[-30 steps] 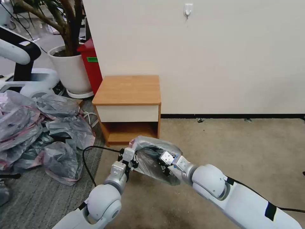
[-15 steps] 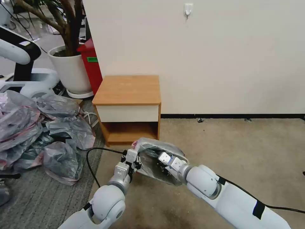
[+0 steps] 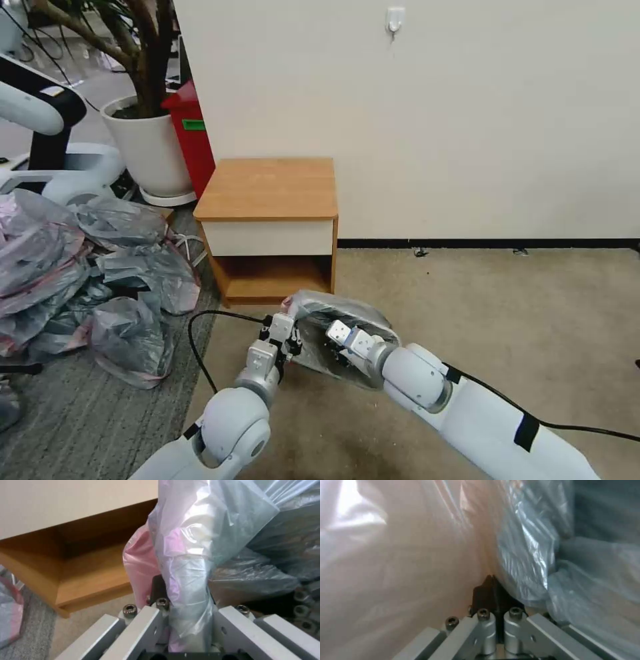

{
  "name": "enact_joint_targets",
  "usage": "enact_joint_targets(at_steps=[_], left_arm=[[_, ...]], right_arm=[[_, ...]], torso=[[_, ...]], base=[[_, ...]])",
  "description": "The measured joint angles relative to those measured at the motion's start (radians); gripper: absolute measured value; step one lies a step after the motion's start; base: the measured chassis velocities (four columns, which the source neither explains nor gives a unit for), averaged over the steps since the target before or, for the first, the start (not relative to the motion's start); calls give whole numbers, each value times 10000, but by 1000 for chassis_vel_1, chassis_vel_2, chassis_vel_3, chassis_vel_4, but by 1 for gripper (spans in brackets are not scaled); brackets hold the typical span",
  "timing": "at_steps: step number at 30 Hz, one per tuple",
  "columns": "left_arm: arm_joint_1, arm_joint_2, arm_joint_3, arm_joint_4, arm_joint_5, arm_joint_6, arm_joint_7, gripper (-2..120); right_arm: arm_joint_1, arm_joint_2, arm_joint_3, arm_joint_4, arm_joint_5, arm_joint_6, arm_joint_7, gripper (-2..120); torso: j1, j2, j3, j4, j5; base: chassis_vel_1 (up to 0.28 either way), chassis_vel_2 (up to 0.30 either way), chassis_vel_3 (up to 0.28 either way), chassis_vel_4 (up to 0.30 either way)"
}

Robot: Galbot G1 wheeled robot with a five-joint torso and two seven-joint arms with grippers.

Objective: Pick up the garbage bag from the table and place it over the trash can.

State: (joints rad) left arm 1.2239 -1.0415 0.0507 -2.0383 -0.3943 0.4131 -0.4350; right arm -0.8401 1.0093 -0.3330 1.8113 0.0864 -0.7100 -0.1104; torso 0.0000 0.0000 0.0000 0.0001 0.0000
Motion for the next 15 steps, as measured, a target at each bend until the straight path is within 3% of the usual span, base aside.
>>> enact_joint_targets(at_steps=[15], left_arm=[[-42,7,81,-25,-283,17,-45,1]], right_arm=[[390,509,-382,-1174,-337,1,17,0]], torso=[[0,0,0,0,-1]], base=[[0,0,0,0]])
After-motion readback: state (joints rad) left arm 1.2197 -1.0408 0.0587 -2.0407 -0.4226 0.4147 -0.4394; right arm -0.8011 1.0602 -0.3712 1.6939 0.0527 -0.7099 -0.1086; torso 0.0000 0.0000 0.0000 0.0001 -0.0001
